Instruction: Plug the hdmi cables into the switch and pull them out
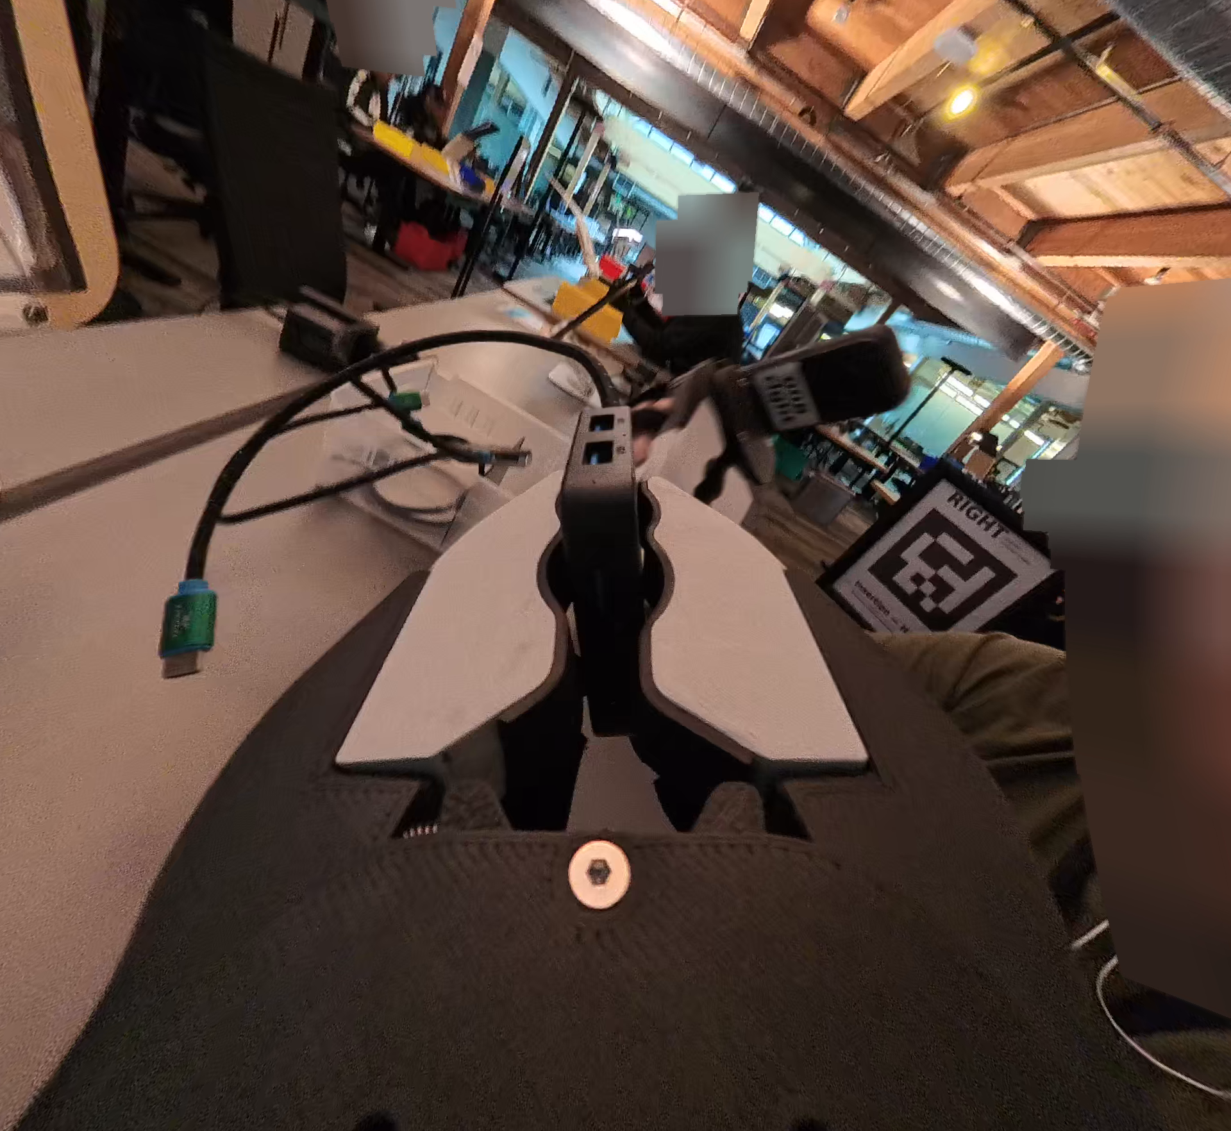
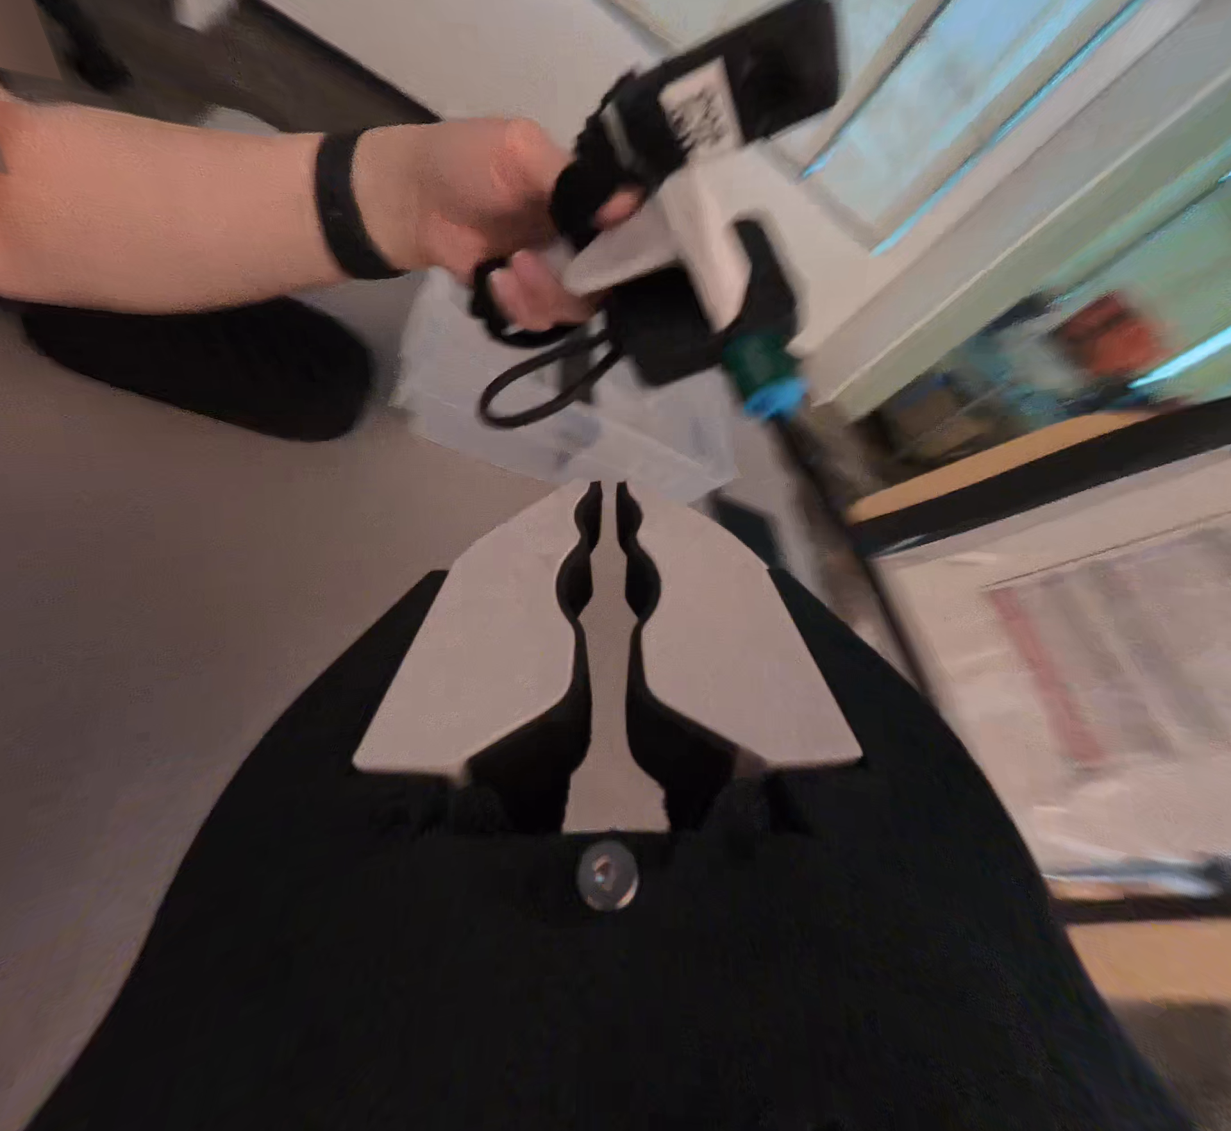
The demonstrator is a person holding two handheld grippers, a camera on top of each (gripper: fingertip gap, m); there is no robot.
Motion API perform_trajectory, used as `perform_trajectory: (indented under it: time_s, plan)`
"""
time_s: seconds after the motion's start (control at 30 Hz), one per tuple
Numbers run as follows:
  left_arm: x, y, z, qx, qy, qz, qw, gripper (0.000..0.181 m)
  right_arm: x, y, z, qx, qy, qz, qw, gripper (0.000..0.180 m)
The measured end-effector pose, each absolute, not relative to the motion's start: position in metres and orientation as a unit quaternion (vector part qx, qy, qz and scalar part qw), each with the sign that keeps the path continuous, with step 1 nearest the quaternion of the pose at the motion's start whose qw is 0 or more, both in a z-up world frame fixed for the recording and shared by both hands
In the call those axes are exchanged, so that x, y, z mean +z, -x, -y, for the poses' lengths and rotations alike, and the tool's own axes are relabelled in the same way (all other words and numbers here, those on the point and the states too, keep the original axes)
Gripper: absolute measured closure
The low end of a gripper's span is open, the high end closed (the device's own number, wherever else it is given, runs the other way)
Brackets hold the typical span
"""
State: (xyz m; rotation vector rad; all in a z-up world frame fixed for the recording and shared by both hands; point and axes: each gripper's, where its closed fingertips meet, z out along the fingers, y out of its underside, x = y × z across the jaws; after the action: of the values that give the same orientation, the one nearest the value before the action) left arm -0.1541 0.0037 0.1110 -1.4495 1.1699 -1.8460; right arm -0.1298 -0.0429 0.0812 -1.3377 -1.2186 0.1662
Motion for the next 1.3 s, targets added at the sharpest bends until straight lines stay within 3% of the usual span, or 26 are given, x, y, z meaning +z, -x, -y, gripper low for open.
perform_trajectory:
  time_s: [0.03,0.13,0.3,0.9,1.1,1.3]
  plan:
    - [0.107,0.154,-0.004,-0.670,0.545,-0.437,0.251,0.167,0.096,0.132,0.044,0.027,0.549,0.522,0.653,0.170]
    - [0.096,0.149,0.003,-0.647,0.561,-0.459,0.237,0.167,0.117,0.134,0.051,-0.075,0.457,0.523,0.715,0.156]
    - [0.090,0.143,0.022,-0.639,0.550,-0.496,0.209,0.167,0.090,0.117,0.026,-0.192,0.482,0.552,0.653,0.151]
    - [0.086,0.136,0.035,-0.627,0.533,-0.528,0.210,0.167,0.079,0.124,0.031,-0.037,0.560,0.529,0.636,0.160]
    - [0.077,0.134,0.024,-0.605,0.552,-0.525,0.232,0.167,0.068,0.122,0.018,-0.075,0.582,0.520,0.621,0.161]
    - [0.074,0.142,0.033,-0.613,0.544,-0.542,0.189,0.167,0.067,0.132,0.029,-0.050,0.557,0.548,0.622,0.161]
